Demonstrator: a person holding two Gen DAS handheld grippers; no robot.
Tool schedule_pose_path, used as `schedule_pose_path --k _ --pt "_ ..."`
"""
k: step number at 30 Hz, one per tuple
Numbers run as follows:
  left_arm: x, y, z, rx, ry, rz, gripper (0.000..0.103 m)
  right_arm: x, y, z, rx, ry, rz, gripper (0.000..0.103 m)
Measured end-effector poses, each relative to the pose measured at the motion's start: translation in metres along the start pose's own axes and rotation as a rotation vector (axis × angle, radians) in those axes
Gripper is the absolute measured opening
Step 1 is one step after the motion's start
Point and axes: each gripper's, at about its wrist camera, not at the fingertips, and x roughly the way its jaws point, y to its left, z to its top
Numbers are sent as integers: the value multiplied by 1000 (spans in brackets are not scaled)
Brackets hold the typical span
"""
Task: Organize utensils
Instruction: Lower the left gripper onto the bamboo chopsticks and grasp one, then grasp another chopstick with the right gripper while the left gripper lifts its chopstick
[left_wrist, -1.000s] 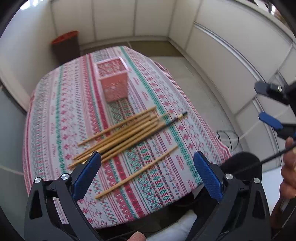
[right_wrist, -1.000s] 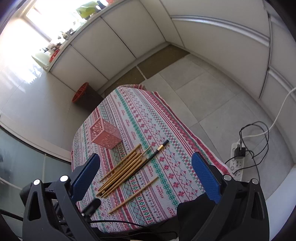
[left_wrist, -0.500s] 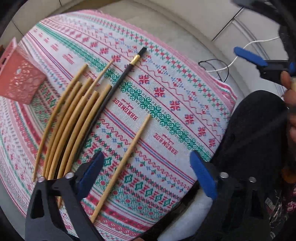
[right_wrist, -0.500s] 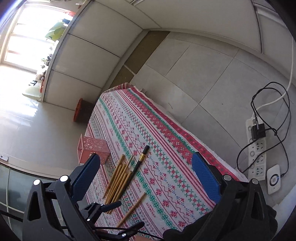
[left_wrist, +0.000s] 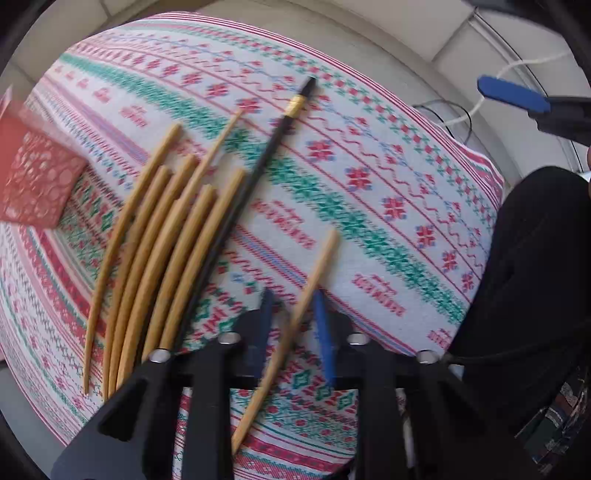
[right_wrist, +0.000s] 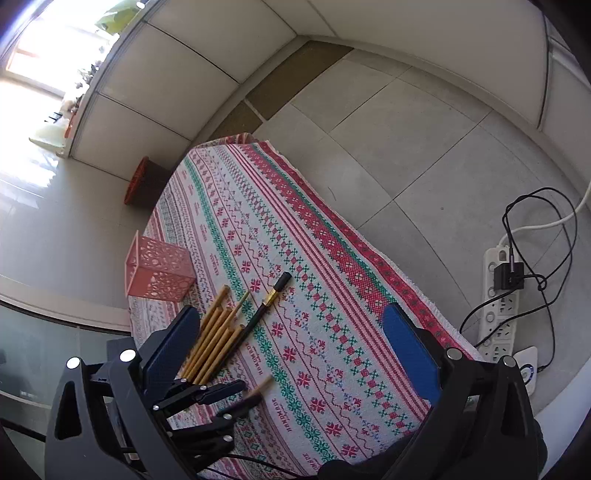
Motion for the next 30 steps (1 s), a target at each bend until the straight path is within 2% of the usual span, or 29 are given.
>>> schedule_pose_path --k 5,9,11,14,15,16,21,24,30 --pt "-23 31 -40 -94 -129 -52 5 20 2 2 46 55 -63 96" --pt "-66 64 -77 -214 -250 -91 5 45 22 -2 55 123 -110 96" --pt "-94 79 -93 -269 -327 -114 5 61 40 -4 50 176 -108 90" --pt "-131 102 -116 -342 -446 -151 5 85 64 -7 55 264 -97 66" --pt "-135 100 -117 -357 -471 -157 5 96 70 -8 66 299 -99 52" --pt "-142 104 -123 -370 -494 -160 5 105 74 -9 75 324 -111 45" --pt "-162 108 -134 -374 -564 -178 5 132 80 -8 142 326 -208 34" --pt "-156 95 -131 -375 -581 -187 6 139 81 -4 176 312 -239 30" --pt "-161 100 -140 -404 -622 -199 6 159 91 3 210 318 -349 19"
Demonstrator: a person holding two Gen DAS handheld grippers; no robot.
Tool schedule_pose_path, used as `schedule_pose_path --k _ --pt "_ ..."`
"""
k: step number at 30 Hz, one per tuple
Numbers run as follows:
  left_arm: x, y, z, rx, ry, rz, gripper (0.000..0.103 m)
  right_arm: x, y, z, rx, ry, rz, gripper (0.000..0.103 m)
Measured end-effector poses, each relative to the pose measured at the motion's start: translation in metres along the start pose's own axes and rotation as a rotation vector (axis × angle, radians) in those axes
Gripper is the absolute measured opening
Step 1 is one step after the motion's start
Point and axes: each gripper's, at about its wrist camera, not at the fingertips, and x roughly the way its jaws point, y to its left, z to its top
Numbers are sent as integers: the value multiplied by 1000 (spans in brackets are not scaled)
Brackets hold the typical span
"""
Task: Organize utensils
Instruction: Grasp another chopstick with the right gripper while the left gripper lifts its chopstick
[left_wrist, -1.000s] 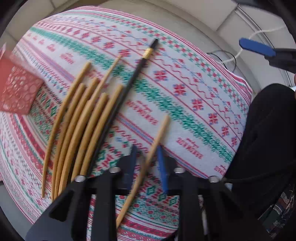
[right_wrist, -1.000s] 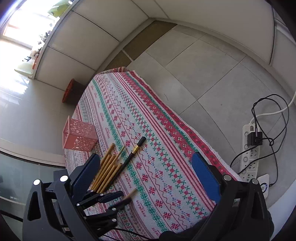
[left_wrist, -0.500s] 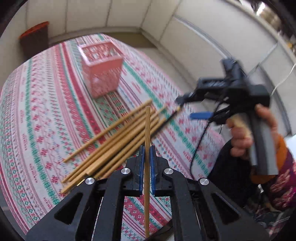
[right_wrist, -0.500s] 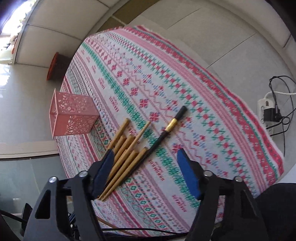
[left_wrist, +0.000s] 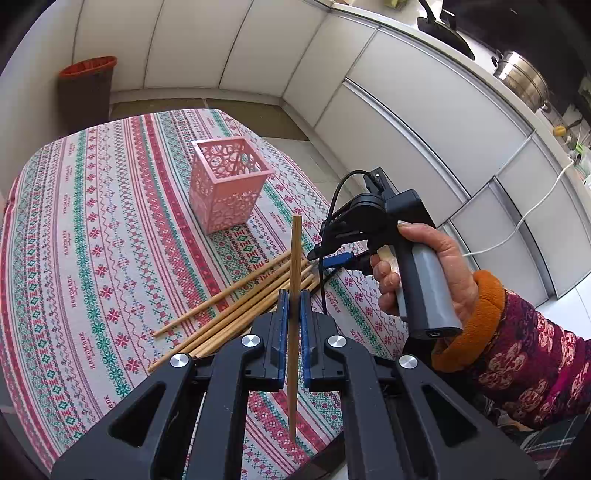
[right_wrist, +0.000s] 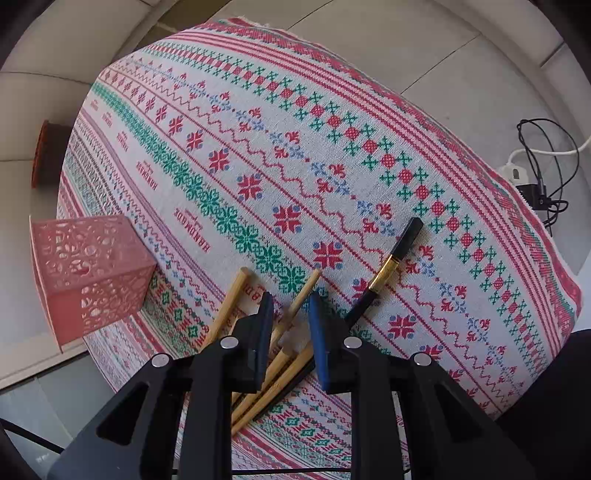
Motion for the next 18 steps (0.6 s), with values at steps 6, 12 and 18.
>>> schedule_pose_path --k 6,12,18 --pt "-9 4 -2 -25 -31 13 6 1 2 -2 59 -54 -13 5" --pt "-25 5 -3 -37 -71 31 6 -21 0 -13 21 -126 144 5" --pt "-55 -13 -4 -10 -138 53 6 -83 21 -47 -173 -286 210 5"
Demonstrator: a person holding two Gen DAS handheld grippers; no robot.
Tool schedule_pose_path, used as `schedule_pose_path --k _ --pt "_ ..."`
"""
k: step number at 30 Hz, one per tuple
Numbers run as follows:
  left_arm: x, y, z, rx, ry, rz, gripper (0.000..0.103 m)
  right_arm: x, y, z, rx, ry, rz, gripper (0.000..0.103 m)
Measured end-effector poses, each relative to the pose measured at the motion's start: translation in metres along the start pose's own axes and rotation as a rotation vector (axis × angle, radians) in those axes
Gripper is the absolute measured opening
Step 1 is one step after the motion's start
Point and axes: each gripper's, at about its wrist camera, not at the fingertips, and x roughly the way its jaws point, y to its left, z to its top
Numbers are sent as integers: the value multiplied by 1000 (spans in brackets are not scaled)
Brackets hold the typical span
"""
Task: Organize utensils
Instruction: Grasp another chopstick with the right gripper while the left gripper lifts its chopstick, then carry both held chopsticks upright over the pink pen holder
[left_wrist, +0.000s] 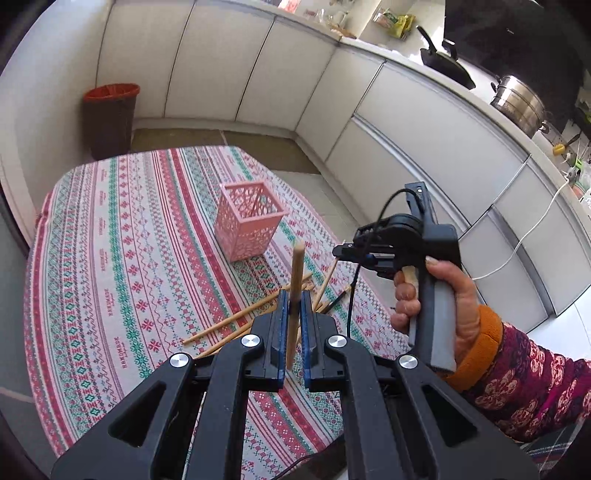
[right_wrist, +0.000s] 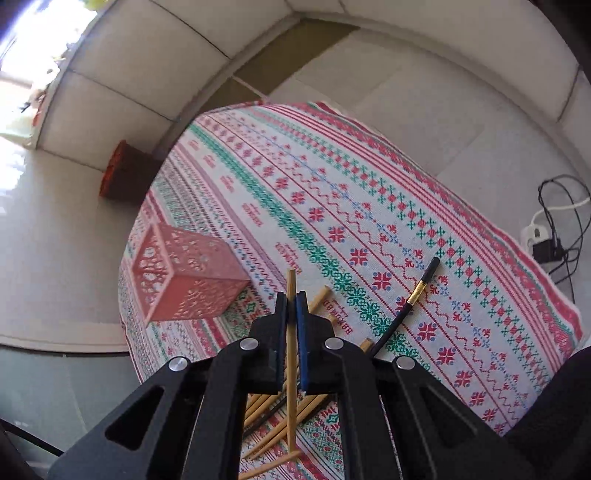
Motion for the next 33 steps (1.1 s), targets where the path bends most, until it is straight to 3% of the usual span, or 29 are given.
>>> schedule_pose_path --k 7,11,13,14,15,16,17,18,20,22,24,29,33 --pt "-37 -20 14 5 -109 15 6 -65 13 -18 -148 -110 64 5" --pt "-36 -24 16 -3 -110 15 6 -89 6 -23 -190 -140 99 5" --pt "-29 -12 17 -59 -92 19 9 -100 7 -26 -205 -159 98 5" --pt "-25 4 17 -137 -72 25 11 -103 6 -28 -211 -168 97 5" --pt "-18 29 15 -269 -30 24 26 -106 5 -28 -213 -173 98 5" --pt "-10 58 8 -425 30 7 54 -107 4 -28 -210 -174 104 5" --pt "0 88 -6 -599 100 -9 68 -109 3 -27 -208 -172 113 5" --pt "10 116 -24 -765 164 -12 77 -110 1 -28 -205 -169 122 5" --pt "25 152 -58 -967 257 23 75 -111 0 -26 -200 -168 138 5" --pt "32 174 -87 -1089 304 119 72 -113 -2 -27 -206 -169 151 5" --pt "40 183 -99 -1120 328 167 68 -115 -2 -28 -220 -174 157 5" --pt "53 200 -117 -1205 364 394 61 -113 -5 -30 -235 -154 172 5" --pt "63 192 -105 -1171 349 498 57 -109 -7 -29 -246 -144 168 5"
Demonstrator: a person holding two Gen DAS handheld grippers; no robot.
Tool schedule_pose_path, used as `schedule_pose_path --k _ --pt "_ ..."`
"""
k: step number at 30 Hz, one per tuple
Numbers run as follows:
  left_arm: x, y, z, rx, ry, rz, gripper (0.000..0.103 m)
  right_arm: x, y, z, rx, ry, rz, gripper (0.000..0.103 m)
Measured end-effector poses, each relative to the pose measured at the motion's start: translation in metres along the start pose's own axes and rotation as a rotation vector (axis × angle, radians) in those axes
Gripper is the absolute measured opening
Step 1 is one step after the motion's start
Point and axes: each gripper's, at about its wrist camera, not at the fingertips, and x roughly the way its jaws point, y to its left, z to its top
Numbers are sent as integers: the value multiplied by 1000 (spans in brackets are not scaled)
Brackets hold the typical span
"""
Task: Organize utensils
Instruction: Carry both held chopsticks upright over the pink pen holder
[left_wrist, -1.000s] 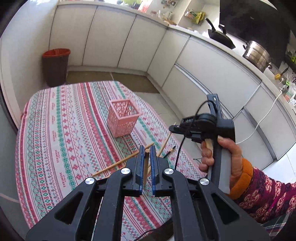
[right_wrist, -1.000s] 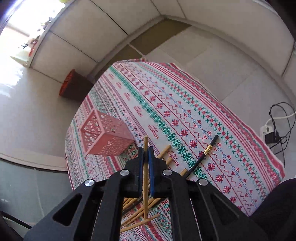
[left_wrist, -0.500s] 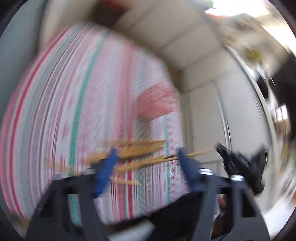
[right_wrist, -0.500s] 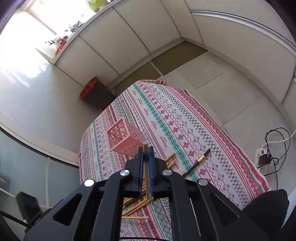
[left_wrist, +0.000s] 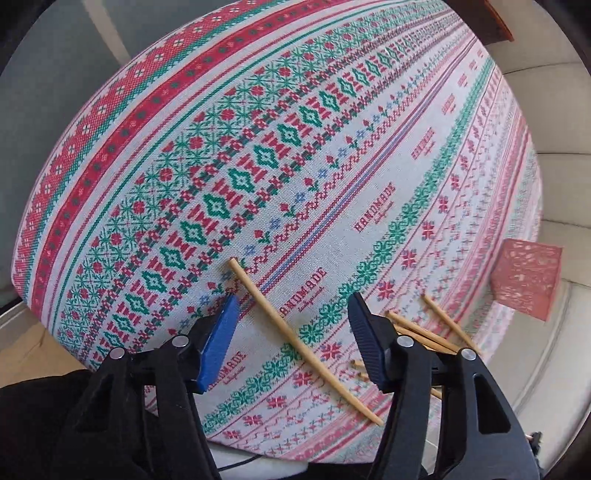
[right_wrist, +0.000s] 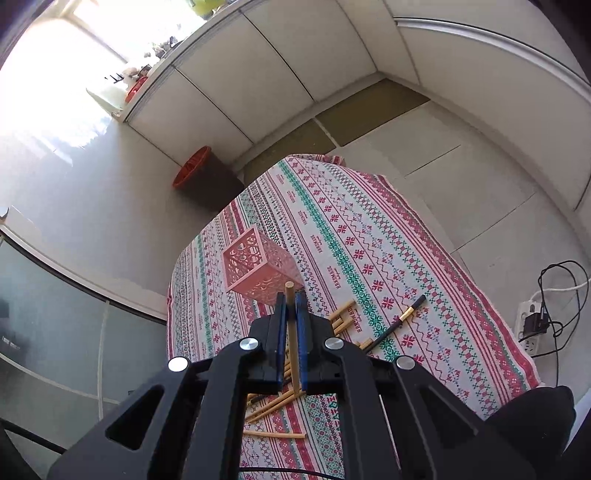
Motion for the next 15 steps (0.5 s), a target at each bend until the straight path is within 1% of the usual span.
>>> schedule_pose_path --k 2,5,6,7,8,11,12,14,15 --pt "2 -12 -9 30 -43 74 56 2 -2 0 3 15 5 5" --pt "5 -34 -25 126 -119 188 51 0 -3 1 0 12 1 5" --pt "5 -40 -29 154 -142 202 42 -1 -3 1 -1 11 -1 5" --pt "4 -48 -33 201 -168 205 23 -1 -4 1 0 12 -1 5" --pt "4 -53 -35 231 -178 198 16 -1 -5 2 2 16 -1 5" --pt "4 -63 -37 274 -197 154 12 -1 -6 3 8 30 5 5" --pt "3 -64 -37 276 -202 122 10 -1 -6 3 9 32 8 5" --pt "0 -64 -32 263 -191 3 7 -2 -3 2 1 32 11 6" --pt "-3 -63 -30 259 -193 -29 5 -4 -1 2 -5 29 12 6"
